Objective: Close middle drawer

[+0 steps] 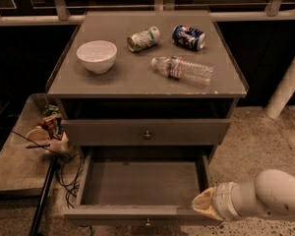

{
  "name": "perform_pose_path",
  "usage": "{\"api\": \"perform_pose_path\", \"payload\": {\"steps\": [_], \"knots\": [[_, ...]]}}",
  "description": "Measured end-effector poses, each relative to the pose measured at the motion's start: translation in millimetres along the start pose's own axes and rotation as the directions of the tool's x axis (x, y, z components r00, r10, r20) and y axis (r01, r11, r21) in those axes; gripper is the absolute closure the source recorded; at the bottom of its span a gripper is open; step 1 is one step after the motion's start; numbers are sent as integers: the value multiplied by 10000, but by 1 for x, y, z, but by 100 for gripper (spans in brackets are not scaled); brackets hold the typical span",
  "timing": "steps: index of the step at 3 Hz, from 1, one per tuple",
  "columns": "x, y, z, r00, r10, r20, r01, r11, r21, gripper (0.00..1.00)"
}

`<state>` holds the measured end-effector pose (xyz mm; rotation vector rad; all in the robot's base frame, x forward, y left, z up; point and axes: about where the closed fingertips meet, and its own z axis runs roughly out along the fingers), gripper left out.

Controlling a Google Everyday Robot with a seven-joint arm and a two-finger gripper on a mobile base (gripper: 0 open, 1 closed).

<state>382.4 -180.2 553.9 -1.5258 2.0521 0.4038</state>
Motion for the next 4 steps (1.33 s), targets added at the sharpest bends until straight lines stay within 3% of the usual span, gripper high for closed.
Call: {"api": "perform_pose_path", "payload": {"steps": [4], "knots": [[54,60,108,9978,567,-358,-596,9946,-850,100]]}}
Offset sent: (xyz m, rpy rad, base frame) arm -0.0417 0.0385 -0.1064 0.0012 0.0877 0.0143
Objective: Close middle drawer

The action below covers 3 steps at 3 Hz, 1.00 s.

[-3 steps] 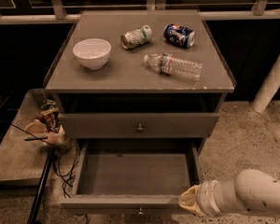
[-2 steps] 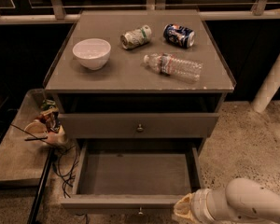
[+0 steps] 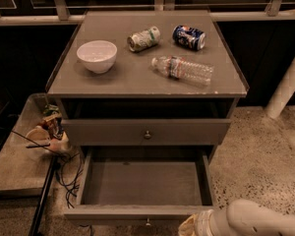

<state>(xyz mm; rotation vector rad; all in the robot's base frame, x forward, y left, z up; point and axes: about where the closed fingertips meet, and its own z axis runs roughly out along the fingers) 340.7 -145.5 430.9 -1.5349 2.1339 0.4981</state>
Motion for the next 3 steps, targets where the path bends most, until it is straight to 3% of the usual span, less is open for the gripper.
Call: {"api": "perform_pose_path", "payload": {"steps": [1,3], "knots": [[10,-6,18,9999,-10,-107,11,9999,113,100],[10,-6,19,9999,-8,-103,9,9999,132,59]]}}
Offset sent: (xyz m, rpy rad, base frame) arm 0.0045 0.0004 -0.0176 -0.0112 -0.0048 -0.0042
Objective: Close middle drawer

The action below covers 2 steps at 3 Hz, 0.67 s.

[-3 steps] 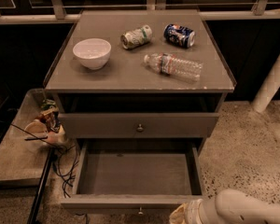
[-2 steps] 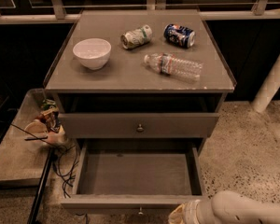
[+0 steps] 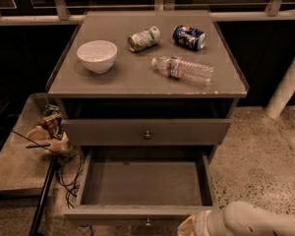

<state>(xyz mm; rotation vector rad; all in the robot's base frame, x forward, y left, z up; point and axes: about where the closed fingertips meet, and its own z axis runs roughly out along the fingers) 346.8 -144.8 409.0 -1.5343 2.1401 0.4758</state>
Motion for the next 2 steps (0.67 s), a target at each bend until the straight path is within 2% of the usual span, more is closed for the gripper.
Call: {"api": "perform_pose_path", "payload": {"steps": [1,2], "knots": [[0,0,0,10000,0,0,0,10000,0,35],[-5,-18,6,9998,-141,140,138,9997,205,12]]}}
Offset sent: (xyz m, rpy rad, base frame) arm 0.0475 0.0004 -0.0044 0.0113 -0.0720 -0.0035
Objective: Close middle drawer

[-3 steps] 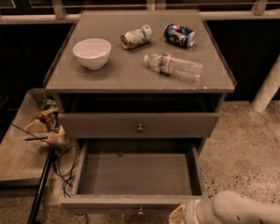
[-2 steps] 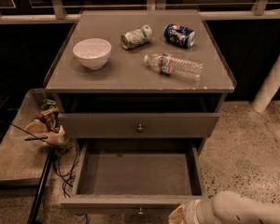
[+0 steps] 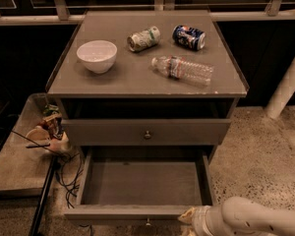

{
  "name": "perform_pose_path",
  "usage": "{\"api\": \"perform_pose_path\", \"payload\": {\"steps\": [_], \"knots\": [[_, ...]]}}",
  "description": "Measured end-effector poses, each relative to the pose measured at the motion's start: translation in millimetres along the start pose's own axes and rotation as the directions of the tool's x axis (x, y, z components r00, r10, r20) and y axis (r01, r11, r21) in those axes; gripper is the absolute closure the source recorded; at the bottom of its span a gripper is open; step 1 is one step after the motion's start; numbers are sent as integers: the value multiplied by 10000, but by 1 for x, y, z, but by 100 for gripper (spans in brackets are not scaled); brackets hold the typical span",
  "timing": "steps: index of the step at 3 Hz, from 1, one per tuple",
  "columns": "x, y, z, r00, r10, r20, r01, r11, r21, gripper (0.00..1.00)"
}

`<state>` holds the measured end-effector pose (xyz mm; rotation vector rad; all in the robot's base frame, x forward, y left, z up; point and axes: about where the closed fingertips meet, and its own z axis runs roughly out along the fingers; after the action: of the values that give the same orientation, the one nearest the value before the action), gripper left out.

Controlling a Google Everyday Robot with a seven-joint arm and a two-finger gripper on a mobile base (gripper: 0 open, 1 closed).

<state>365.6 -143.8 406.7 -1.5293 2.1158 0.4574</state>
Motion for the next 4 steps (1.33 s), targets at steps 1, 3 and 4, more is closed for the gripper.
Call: {"api": "perform_pose_path", "payload": {"steps": [1,3,4], "knots": [[2,-5,7,9997,-224,-5,223,9997,-106,0],[-1,-35,6,9991,-397,117,398,9992,-4,41],[-2,-92,10,9971,-725,213,726,9973,-54,64]]}}
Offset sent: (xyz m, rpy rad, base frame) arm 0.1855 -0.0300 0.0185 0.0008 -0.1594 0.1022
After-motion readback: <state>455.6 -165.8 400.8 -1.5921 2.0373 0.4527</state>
